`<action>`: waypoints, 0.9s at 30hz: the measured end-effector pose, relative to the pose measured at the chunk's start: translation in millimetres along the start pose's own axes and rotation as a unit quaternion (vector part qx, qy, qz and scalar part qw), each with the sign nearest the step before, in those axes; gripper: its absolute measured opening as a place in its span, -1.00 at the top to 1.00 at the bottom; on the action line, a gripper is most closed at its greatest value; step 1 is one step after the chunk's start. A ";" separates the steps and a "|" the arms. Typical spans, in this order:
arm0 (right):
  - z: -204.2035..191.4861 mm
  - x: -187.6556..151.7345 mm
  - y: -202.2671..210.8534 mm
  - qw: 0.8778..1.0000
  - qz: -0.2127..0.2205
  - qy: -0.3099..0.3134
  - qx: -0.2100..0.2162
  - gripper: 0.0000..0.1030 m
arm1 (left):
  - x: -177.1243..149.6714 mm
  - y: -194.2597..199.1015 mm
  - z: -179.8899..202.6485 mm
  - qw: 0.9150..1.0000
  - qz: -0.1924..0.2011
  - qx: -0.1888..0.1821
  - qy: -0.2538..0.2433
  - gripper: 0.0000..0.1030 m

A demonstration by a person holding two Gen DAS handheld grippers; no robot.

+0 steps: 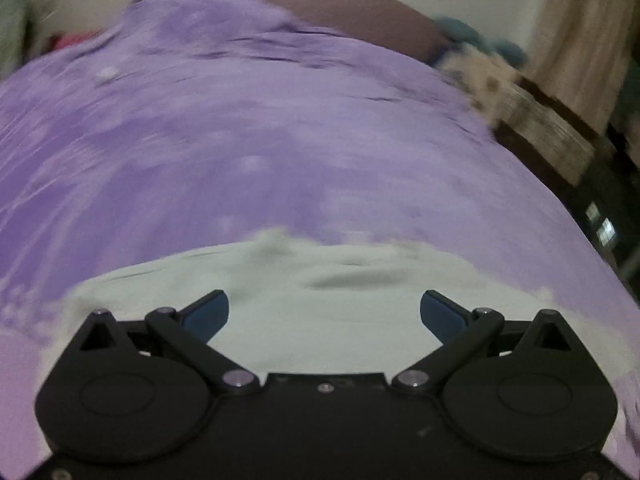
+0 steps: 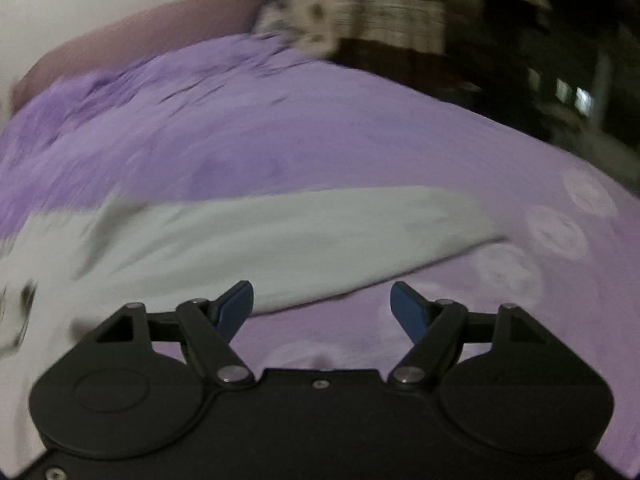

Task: Fold small clothes
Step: 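Reach the right tool to the other sleeve cuff and close on it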

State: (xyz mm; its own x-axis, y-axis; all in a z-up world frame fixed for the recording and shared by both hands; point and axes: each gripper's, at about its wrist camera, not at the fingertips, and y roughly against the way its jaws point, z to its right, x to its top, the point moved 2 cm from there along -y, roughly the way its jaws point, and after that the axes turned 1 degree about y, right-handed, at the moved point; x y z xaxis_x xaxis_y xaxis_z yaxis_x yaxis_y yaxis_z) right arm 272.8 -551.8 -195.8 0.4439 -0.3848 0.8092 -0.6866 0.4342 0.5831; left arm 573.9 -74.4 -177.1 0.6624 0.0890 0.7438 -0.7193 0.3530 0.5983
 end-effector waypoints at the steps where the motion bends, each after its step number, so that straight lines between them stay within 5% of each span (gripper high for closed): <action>1: 9.9 2.7 -1.2 1.000 0.002 -0.008 -0.004 -0.45 | -0.9 -4.1 27.3 1.000 -0.004 -0.010 -0.019 -1.00; 6: 53.2 15.9 -10.2 0.999 -0.011 -0.016 -0.044 -0.46 | -22.4 -34.2 172.4 0.993 -0.012 -0.079 -0.089 -1.00; 10: 79.1 20.7 -25.2 0.998 -0.023 -0.019 -0.052 -0.46 | -57.9 -74.8 264.2 0.983 -0.061 -0.154 -0.083 -1.00; 13: 104.1 20.3 -50.5 0.996 -0.046 -0.077 -0.023 -0.46 | -85.9 -106.0 314.5 0.977 -0.086 -0.163 -0.106 -1.00; 14: 111.4 18.5 -59.4 0.993 -0.060 -0.104 -0.013 -0.32 | -95.6 -115.3 329.2 0.975 -0.095 -0.164 -0.116 -1.00; 17: 128.3 11.1 -83.4 0.979 -0.089 -0.181 0.012 -0.18 | -115.9 -142.7 354.6 0.971 -0.121 -0.166 -0.119 -1.00; 25: 155.0 13.5 -128.5 0.931 -0.058 -0.353 0.076 -0.12 | -145.9 -168.0 360.8 0.974 -0.122 -0.142 -0.127 -1.00; 26: 154.6 15.9 -132.6 0.926 -0.056 -0.365 0.085 0.08 | -148.6 -167.8 363.9 0.973 -0.118 -0.138 -0.140 -1.00; 27: 153.1 18.1 -136.8 0.922 -0.054 -0.372 0.096 0.57 | -151.0 -168.5 367.6 0.972 -0.115 -0.132 -0.154 -1.00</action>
State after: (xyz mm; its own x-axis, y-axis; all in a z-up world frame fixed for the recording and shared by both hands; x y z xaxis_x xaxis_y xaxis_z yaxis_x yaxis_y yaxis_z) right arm 286.6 -742.9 -271.8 0.0468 -0.9006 0.4321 -0.7824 0.2359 0.5764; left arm 518.2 -489.6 -280.7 0.6763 -0.2894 0.6775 -0.4534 0.5613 0.6924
